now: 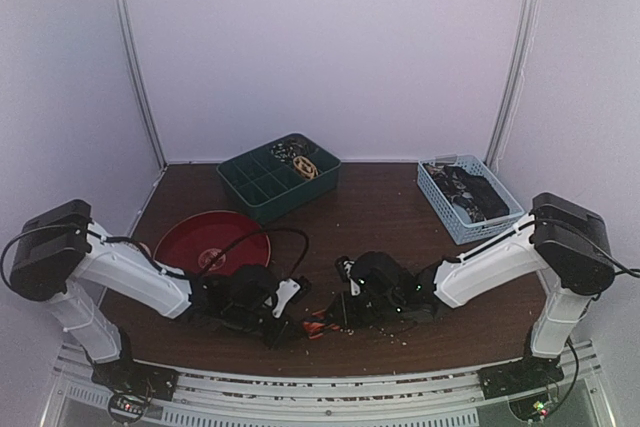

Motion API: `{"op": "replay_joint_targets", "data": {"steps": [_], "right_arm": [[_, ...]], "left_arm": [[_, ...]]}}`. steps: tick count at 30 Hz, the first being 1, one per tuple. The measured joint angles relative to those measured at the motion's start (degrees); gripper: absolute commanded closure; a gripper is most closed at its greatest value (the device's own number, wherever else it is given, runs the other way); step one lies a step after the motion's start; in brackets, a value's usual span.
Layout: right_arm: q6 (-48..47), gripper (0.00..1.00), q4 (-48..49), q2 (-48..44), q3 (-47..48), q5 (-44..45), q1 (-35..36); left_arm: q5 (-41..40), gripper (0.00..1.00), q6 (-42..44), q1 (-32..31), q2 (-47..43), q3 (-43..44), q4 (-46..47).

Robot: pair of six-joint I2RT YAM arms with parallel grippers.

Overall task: Roll the ties
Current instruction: Roll the tie at the center of the board.

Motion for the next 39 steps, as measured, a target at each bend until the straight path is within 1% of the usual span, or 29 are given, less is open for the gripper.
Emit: {"op": "replay_joint_targets", "data": {"steps": [8,11,17,23,30,33,39], "right_arm": [[-0.1,0.86,-1.3,-0.6,0.0,0.8,0.0],[-0.2,0.80,-1.4,-0.7,0.0,0.8,0.0],[-0.1,0.79,-2.5,-1.6,0.0,0.9,0.0],[-0.2,0.84,-3.8,-2.5,0.0,1.0,0.0],[-0.2,0.87,-4.2,-2.5,0.0,1.0,0.0],[-0.2,0.87,-4.2,-2.5,0.0,1.0,0.0],[-0.2,0.78,-5.3,-2.5,0.3,1.1,0.0]], "left_arm": [[-0.1,1.00,-1.1,-0.5,0.9,0.1,1.8],[-0.3,1.00,-1.6,-0.6,0.9,0.1,1.8],[-1.6,1.00,-3.0,-1.0,0.0,0.1,0.3],[-3.5,1.00,-5.0,-1.2,-3.4,1.7,-4.3],[-3.7,1.00,-6.9,-1.2,-4.4,4.8,-2.1],[-2.6,1.00,-7.1,-1.2,-2.6,5.4,-0.5],[-1.2,1.00,-7.1,-1.2,4.0,6.0,2.3]]}}
